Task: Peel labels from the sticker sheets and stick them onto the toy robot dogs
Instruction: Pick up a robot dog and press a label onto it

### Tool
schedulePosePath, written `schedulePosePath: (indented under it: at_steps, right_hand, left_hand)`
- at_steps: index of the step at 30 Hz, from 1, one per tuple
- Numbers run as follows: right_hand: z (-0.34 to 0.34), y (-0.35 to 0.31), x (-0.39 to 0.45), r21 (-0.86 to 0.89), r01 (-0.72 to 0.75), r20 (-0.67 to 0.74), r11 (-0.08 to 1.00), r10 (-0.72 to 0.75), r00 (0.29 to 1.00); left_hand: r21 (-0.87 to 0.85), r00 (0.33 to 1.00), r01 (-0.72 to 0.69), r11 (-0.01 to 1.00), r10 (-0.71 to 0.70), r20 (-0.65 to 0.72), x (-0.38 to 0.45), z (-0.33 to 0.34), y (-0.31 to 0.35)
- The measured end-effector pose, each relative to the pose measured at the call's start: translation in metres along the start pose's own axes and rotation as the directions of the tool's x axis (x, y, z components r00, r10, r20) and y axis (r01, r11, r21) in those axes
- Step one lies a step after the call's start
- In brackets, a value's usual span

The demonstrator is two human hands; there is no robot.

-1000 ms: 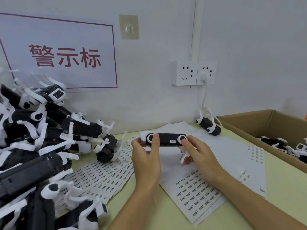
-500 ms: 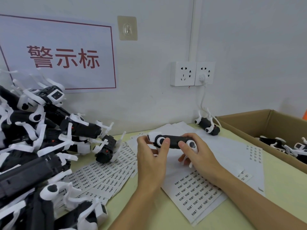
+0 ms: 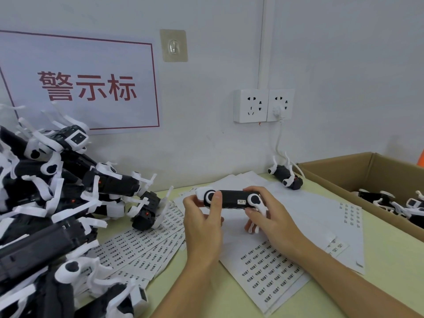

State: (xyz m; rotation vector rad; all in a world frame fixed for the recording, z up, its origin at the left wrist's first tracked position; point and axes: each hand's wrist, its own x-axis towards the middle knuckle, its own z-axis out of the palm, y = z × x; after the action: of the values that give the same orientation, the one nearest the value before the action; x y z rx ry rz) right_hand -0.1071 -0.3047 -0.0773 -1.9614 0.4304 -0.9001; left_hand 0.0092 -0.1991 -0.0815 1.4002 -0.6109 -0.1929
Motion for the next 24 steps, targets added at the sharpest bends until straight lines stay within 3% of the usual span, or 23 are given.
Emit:
schedulePosePath:
  at_steps: [7,12,19,24]
  right_hand:
    - [-0.0021,-0.0029,0.0024,0.148,-0.084,-0.064,0.986,0.094,0.994]
    - [-0.0054,0.0013,0.0059,0.215,-0.169,-0.024,0.962,0.178,0.984]
    - [-0.0060,0.0034,0.0052,0.296,-0.152,0.041,0.943,0.146,0.988]
    - [-0.0039,0.0038,0.0032,0.205,-0.057,-0.018,0.977,0.062,0.998]
  left_hand:
    - [-0.062,0.994,-0.009,0.998,0.016,0.104,-0.0037,-0.0024,0.0051]
    - [-0.087,0.989,-0.053,0.995,0.064,0.130,-0.0040,-0.0029,0.0049]
    - [-0.099,0.991,-0.066,0.993,0.076,0.106,-0.0044,-0.0017,0.0055]
    - [-0.028,0.986,-0.107,0.994,0.110,0.122,-0.0048,0.0000,0.0037]
